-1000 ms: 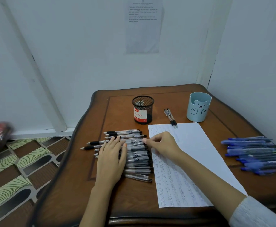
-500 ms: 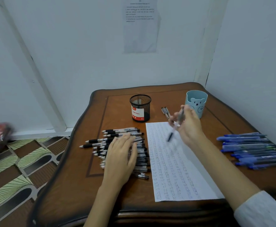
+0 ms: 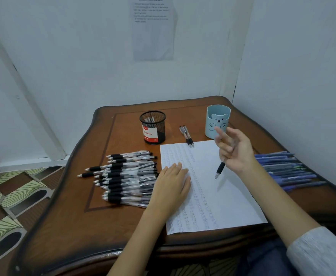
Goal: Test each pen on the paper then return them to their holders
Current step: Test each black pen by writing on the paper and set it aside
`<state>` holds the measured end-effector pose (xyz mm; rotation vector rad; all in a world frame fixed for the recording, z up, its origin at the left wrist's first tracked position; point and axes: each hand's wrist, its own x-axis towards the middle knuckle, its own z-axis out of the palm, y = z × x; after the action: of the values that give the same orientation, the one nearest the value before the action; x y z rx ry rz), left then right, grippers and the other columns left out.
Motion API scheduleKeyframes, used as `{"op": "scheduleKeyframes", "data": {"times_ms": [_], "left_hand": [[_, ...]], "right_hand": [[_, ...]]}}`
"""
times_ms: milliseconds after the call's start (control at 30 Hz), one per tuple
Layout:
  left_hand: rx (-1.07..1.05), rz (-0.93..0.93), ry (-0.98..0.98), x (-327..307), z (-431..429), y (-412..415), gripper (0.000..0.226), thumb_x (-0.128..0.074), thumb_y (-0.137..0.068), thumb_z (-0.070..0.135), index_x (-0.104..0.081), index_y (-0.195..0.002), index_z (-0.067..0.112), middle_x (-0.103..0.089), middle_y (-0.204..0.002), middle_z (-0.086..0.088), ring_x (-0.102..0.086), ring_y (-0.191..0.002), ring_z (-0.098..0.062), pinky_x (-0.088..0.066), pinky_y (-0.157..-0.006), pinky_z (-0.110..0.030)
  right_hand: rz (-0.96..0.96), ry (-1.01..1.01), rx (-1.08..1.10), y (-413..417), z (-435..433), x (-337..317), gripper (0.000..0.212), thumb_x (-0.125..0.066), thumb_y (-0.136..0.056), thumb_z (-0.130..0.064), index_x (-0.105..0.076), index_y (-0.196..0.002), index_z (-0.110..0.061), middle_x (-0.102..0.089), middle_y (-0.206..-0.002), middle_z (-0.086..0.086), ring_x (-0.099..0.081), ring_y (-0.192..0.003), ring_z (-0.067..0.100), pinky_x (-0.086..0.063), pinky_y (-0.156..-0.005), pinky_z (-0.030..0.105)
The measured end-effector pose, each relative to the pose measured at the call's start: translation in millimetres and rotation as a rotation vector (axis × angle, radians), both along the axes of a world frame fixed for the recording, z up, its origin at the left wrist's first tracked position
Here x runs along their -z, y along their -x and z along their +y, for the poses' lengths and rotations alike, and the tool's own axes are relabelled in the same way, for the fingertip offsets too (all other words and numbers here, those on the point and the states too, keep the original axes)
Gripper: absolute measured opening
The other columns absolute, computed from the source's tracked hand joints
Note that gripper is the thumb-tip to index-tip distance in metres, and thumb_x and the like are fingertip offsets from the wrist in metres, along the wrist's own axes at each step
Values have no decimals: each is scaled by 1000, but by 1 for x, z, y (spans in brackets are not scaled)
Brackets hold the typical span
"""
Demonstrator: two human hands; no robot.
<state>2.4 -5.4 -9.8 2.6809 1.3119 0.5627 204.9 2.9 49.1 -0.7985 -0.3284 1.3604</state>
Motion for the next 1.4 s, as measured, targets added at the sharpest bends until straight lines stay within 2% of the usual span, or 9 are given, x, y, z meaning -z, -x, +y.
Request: {"op": "scheduleKeyframes", "data": {"times_ms": [100, 167, 300, 467, 600, 733, 1033, 1200, 1400], "left_hand": [[-11, 64, -18, 9, 4, -2, 70, -5, -89, 43, -56, -126, 13, -51, -140, -8, -44, -131, -21, -24, -113, -37], [-20, 79, -39, 13, 4, -2, 65, -8, -91, 41, -56, -126, 14, -52, -138, -6, -45, -129, -20, -24, -113, -38], [-33, 78, -51, 13, 3, -3, 63, -11, -92, 41, -57, -126, 14, -53, -137, -6, -48, -128, -18, -27, -112, -37], [-33, 74, -46, 9, 0, -3, 63, -13, -92, 41, -58, -125, 13, -55, -136, -6, -50, -126, -18, -29, -111, -37], [-41, 58, -74, 10, 0, -4, 54, -22, -93, 37, -63, -116, 12, -62, -127, -7, -57, -117, -19, -39, -103, -37], [-64, 47, -114, 11, 0, -4, 44, -30, -92, 34, -67, -106, 14, -67, -118, -6, -62, -108, -18, -45, -96, -36], [-48, 43, -94, 11, 0, -5, 49, -25, -94, 37, -62, -118, 14, -60, -130, -5, -55, -119, -17, -37, -104, -34], [-71, 29, -155, 13, 1, -6, 39, -37, -92, 33, -67, -108, 15, -67, -119, -3, -63, -108, -15, -47, -93, -33], [-75, 25, -216, 15, 1, -6, 35, -40, -89, 33, -69, -103, 19, -69, -112, 1, -64, -101, -11, -51, -86, -29]], "right_hand": [[-13, -6, -42, -2, 1, 5, 25, -38, -93, -2, -57, -108, 1, -71, -95, 19, -66, -65, 11, -40, -41, 10], [4, 45, -128, -3, 1, 10, 37, -32, -98, -19, -59, -109, 3, -72, -90, 21, -67, -75, 26, -55, -59, 24], [-167, 158, -204, -1, 5, 20, 59, -29, -102, -42, -66, -103, 3, -60, -59, 8, -50, -43, 11, -43, -43, 19], [-387, 119, -77, 8, 16, 30, 17, -64, -91, -16, -65, -93, 1, -59, -70, 7, -49, -42, 5, -42, -42, 13], [-654, 129, 40, 16, 27, 34, 28, -55, -97, -31, -55, -82, -8, -62, -68, 7, -43, -36, 7, -30, -35, 16], [-759, 119, 79, 18, 36, 37, 28, -70, -87, -30, -55, -83, -6, -57, -59, 4, -42, -35, 5, -30, -33, 17], [-1011, 50, 144, 24, 44, 54, 36, -73, -86, -24, -56, -65, -1, -60, -50, 10, -47, -32, 12, -35, -32, 21], [-1112, 41, 188, 19, 45, 58, 29, -61, -92, -8, -52, -65, -1, -55, -48, 7, -51, -34, 6, -39, -36, 17], [-1106, -7, 139, 20, 45, 61, 37, -62, -89, -5, -44, -57, -10, -51, -47, 4, -54, -37, 9, -36, -36, 15]]}}
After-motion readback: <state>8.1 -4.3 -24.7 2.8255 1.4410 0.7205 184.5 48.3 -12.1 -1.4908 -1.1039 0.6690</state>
